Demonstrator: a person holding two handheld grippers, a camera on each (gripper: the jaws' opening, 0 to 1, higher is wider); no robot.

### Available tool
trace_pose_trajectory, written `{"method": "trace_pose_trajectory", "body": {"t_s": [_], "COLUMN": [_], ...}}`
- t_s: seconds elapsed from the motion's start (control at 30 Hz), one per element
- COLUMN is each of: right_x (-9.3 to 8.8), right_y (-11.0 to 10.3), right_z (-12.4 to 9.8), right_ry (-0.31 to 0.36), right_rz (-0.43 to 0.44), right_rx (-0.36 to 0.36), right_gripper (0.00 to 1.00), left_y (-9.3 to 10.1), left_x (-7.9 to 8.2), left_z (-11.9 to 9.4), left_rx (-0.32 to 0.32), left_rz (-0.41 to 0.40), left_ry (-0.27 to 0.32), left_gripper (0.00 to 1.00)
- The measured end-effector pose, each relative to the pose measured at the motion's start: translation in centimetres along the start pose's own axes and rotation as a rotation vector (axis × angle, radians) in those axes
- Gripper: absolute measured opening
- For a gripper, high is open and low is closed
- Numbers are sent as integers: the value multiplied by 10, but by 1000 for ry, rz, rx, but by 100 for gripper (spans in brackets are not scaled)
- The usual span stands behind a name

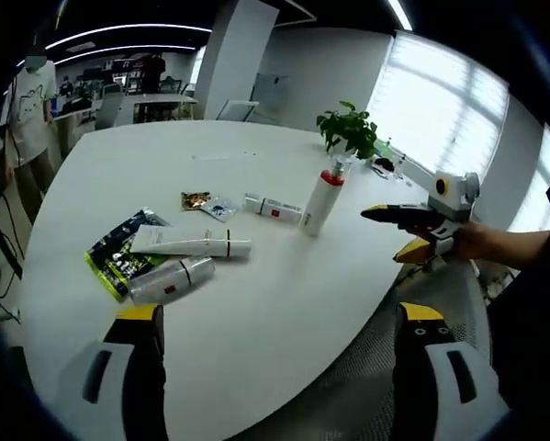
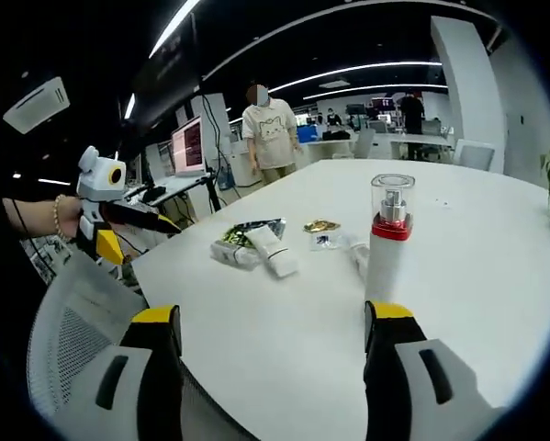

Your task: Arrange the skincare products in the storage area until every visible bottle or jar stands upright without overlapping.

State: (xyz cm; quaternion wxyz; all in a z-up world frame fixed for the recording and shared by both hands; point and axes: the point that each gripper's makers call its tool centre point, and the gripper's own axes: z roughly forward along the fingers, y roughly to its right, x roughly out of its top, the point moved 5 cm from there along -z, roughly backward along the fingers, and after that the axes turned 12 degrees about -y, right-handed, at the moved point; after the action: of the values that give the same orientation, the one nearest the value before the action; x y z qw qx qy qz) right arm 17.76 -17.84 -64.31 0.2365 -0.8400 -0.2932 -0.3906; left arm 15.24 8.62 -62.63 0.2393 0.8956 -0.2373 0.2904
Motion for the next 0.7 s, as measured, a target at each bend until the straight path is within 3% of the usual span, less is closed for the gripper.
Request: {"method": "trace_pose_trajectory", "body": {"t_s": [0.57, 0.7], "right_x": [-1, 3], "right_y": [2, 3], "right_z": [-3, -3], "right_ry": [-28, -38], "right_rz": [3, -9], "right_rx": [-27, -36], "right_gripper": [81, 81], "left_y": [-6, -9], "left_x": [-28, -25], "left_z": [-1, -1], "left_rx": [47, 49], "left_rz": [1, 8], "left_ry": [-15, 4], "left_gripper": [97, 96]}}
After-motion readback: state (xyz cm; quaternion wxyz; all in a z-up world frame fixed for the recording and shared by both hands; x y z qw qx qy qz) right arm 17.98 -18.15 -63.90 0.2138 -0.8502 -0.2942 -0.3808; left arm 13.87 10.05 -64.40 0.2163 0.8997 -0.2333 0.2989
